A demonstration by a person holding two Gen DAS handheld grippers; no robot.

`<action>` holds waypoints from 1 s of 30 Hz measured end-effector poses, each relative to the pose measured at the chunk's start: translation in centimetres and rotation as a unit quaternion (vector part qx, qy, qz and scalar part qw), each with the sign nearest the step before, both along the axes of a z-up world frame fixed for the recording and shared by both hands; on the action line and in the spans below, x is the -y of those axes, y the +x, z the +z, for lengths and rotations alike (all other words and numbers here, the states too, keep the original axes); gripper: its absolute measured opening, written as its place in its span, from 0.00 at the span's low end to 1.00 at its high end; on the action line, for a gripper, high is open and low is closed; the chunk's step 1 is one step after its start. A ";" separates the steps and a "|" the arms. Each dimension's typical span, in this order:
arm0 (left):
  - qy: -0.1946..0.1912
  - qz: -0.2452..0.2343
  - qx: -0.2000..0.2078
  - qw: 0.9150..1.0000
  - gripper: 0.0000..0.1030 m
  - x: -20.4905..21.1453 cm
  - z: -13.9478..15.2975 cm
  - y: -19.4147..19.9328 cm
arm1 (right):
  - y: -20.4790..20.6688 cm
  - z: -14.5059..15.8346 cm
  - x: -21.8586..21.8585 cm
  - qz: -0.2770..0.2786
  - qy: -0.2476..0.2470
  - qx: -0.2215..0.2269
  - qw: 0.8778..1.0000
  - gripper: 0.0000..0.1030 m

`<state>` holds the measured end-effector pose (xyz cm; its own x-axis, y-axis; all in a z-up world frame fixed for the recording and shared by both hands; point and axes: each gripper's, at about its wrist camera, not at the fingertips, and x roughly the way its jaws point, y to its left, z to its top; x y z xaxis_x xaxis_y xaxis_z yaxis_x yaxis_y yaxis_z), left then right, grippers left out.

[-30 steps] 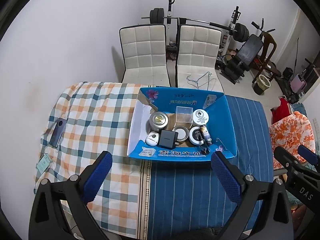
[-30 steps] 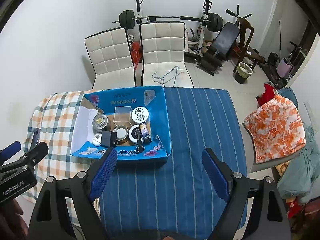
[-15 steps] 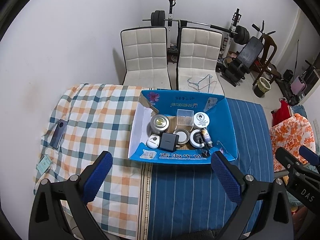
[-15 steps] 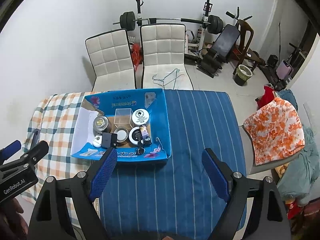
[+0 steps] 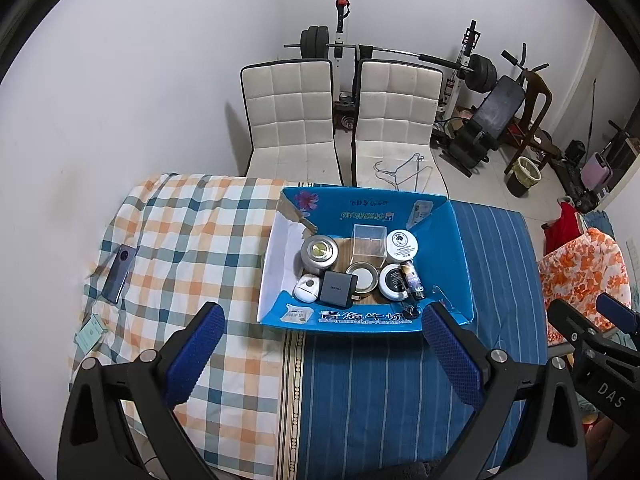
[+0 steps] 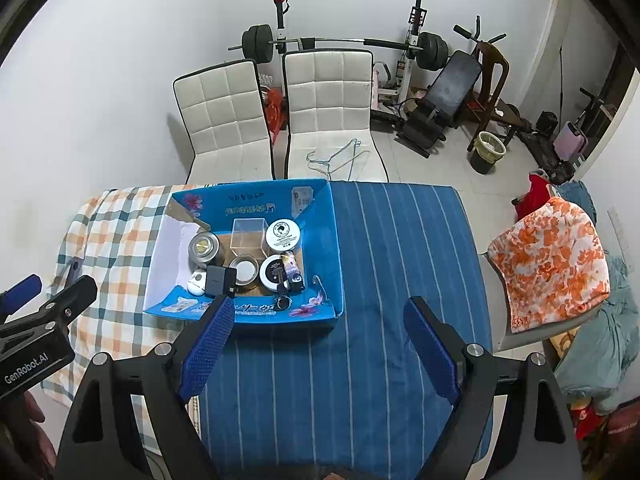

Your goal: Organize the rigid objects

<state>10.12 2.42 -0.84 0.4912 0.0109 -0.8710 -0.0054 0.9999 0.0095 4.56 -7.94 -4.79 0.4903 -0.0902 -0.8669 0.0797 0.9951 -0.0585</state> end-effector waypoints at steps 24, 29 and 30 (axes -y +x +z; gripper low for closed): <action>-0.001 -0.002 0.000 1.000 0.98 0.0 0.7 0.1 | -1.0 1.6 -0.5 0.015 -0.005 0.021 1.000 0.86; -0.003 -0.003 0.000 1.000 0.98 -0.2 0.8 0.2 | -1.0 1.5 -0.4 0.016 -0.004 0.021 1.000 0.86; -0.002 -0.002 0.000 1.000 0.98 -0.2 0.7 0.1 | -1.0 1.6 -0.5 0.015 -0.004 0.022 1.000 0.86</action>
